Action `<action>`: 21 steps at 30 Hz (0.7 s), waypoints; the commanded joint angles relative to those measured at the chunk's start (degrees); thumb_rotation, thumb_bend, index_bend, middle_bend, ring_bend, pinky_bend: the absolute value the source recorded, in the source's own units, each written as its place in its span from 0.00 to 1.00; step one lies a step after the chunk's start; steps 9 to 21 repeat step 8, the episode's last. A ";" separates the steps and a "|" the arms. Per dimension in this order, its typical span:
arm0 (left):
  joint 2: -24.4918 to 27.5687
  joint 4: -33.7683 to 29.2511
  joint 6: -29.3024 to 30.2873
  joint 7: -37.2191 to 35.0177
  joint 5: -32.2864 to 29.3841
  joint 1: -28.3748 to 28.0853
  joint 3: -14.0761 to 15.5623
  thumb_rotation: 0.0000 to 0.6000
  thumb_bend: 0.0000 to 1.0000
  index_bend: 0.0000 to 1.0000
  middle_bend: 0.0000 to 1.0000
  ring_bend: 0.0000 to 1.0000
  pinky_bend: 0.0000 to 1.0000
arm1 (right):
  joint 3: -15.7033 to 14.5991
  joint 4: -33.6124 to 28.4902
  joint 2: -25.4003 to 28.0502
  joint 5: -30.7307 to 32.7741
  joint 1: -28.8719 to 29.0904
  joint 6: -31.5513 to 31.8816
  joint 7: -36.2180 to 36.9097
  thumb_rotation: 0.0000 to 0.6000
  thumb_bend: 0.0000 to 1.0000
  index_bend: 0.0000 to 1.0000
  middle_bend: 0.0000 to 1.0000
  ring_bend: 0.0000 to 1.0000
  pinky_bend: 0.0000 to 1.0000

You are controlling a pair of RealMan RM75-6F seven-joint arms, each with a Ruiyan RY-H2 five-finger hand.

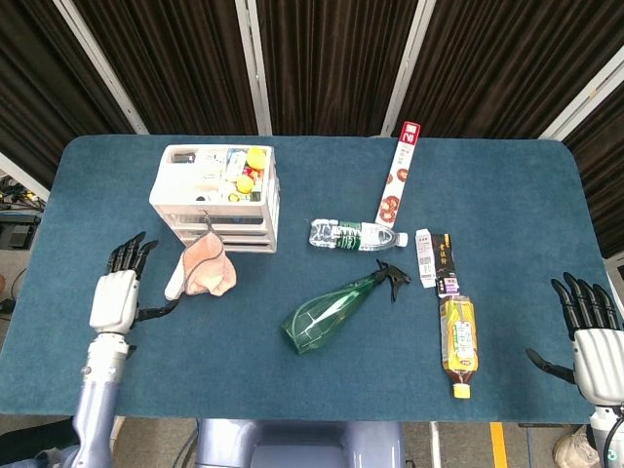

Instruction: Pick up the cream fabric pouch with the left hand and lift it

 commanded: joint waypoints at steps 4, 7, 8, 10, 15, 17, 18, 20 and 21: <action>11.09 -0.86 8.05 3.15 14.85 5.86 9.84 1.00 0.09 0.04 0.00 0.00 0.00 | -0.15 -0.28 0.07 0.00 0.05 -0.30 -0.49 1.00 0.00 0.00 0.00 0.00 0.00; 12.92 -0.96 9.83 1.26 15.44 8.43 11.77 1.00 0.08 0.01 0.00 0.00 0.00 | -0.14 -0.42 0.03 0.01 0.05 -0.31 -0.82 1.00 0.00 0.00 0.00 0.00 0.00; 13.25 -0.73 10.15 0.80 15.56 9.00 12.21 1.00 0.08 0.01 0.00 0.00 0.00 | -0.16 -0.45 0.01 0.03 0.04 -0.33 -0.90 1.00 0.00 0.00 0.00 0.00 0.00; 13.25 -0.73 10.15 0.80 15.56 9.00 12.21 1.00 0.08 0.01 0.00 0.00 0.00 | -0.16 -0.45 0.01 0.03 0.04 -0.33 -0.90 1.00 0.00 0.00 0.00 0.00 0.00; 13.25 -0.73 10.15 0.80 15.56 9.00 12.21 1.00 0.08 0.01 0.00 0.00 0.00 | -0.16 -0.45 0.01 0.03 0.04 -0.33 -0.90 1.00 0.00 0.00 0.00 0.00 0.00; 13.25 -0.73 10.15 0.80 15.56 9.00 12.21 1.00 0.08 0.01 0.00 0.00 0.00 | -0.16 -0.45 0.01 0.03 0.04 -0.33 -0.90 1.00 0.00 0.00 0.00 0.00 0.00; 13.25 -0.73 10.15 0.80 15.56 9.00 12.21 1.00 0.08 0.01 0.00 0.00 0.00 | -0.16 -0.45 0.01 0.03 0.04 -0.33 -0.90 1.00 0.00 0.00 0.00 0.00 0.00; 13.25 -0.73 10.15 0.80 15.56 9.00 12.21 1.00 0.08 0.01 0.00 0.00 0.00 | -0.16 -0.45 0.01 0.03 0.04 -0.33 -0.90 1.00 0.00 0.00 0.00 0.00 0.00; 13.25 -0.73 10.15 0.80 15.56 9.00 12.21 1.00 0.08 0.01 0.00 0.00 0.00 | -0.16 -0.45 0.01 0.03 0.04 -0.33 -0.90 1.00 0.00 0.00 0.00 0.00 0.00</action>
